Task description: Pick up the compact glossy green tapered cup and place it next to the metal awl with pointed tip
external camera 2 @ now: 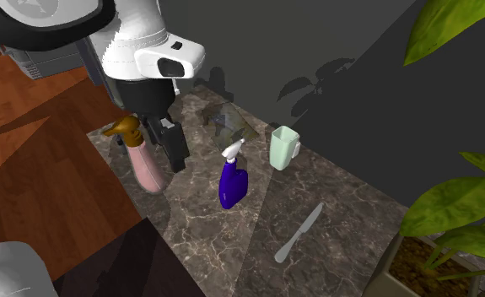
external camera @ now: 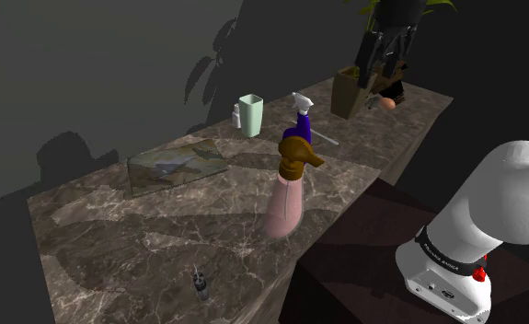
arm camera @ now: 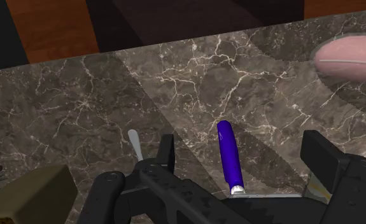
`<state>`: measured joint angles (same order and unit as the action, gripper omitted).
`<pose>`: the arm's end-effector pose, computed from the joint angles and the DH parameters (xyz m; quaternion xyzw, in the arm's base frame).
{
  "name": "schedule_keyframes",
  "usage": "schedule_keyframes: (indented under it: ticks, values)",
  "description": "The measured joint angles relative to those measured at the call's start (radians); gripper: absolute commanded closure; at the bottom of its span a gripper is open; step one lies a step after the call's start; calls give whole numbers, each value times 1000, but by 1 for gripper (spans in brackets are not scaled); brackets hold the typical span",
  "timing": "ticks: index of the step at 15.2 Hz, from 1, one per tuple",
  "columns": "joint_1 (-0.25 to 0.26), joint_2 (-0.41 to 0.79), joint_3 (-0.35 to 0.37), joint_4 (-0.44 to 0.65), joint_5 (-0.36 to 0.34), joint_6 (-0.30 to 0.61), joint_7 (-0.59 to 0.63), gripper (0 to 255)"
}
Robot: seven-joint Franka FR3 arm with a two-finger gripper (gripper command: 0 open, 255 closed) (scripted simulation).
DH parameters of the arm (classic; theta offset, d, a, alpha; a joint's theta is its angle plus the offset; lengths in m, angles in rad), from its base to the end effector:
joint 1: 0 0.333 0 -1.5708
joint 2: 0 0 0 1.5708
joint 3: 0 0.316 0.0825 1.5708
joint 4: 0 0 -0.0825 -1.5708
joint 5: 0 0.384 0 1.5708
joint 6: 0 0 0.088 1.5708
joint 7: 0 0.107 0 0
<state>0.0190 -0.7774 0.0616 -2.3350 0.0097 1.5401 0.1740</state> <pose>0.3050 0.0316 0.5946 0.9983 -0.0556 -0.0072 0.0177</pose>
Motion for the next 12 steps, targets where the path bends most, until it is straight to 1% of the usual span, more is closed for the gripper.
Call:
schedule_keyframes:
  ticks: [2, 4, 8, 12]
  values:
    - [0, 16, 1, 4, 1, 12, 0, 0]
    - [-1, 64, -2, 8, -3, 60, -8, 0]
    - [-1, 191, 4, 36, -5, 167, -13, 0]
    - [-3, 338, 6, 100, -11, 258, -22, 0]
